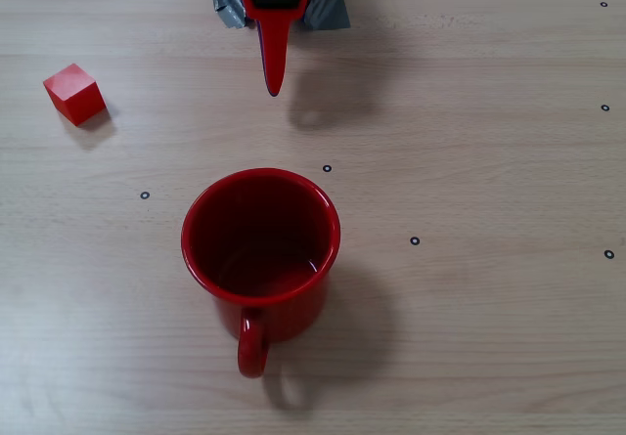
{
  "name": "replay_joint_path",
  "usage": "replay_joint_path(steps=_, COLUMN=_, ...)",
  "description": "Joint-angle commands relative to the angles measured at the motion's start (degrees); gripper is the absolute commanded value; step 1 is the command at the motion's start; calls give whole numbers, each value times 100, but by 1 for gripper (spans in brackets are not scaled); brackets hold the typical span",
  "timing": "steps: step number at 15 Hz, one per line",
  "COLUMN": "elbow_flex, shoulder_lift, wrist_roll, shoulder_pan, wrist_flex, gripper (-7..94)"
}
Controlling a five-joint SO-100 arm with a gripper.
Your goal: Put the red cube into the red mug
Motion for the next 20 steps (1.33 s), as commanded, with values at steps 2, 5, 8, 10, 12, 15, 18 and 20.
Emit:
replay_joint_path(steps=2, elbow_flex=167, shoulder_lift=334, wrist_roll=-97, shoulder_pan=-9, wrist_flex=-141, gripper=0)
replay_joint_path(steps=5, elbow_flex=158, shoulder_lift=316, wrist_roll=-114, shoulder_pan=158, wrist_flex=-141, gripper=0)
replay_joint_path(steps=8, elbow_flex=-264, shoulder_lift=-141, wrist_roll=-193, shoulder_pan=334, wrist_flex=-70, gripper=0)
replay_joint_path(steps=10, elbow_flex=-896, shoulder_lift=-817, wrist_roll=-185, shoulder_pan=431, wrist_flex=-35, gripper=0)
replay_joint_path(steps=12, elbow_flex=-1802, shoulder_lift=-1714, wrist_roll=-149, shoulder_pan=483, wrist_flex=70, gripper=0)
replay_joint_path(steps=15, elbow_flex=-3296, shoulder_lift=-2830, wrist_roll=-299, shoulder_pan=650, wrist_flex=404, gripper=0)
replay_joint_path(steps=18, elbow_flex=-4957, shoulder_lift=-3929, wrist_roll=-817, shoulder_pan=914, wrist_flex=1222, gripper=0)
replay_joint_path(steps=20, elbow_flex=-6003, shoulder_lift=-4509, wrist_roll=-949, shoulder_pan=1028, wrist_flex=1863, gripper=0)
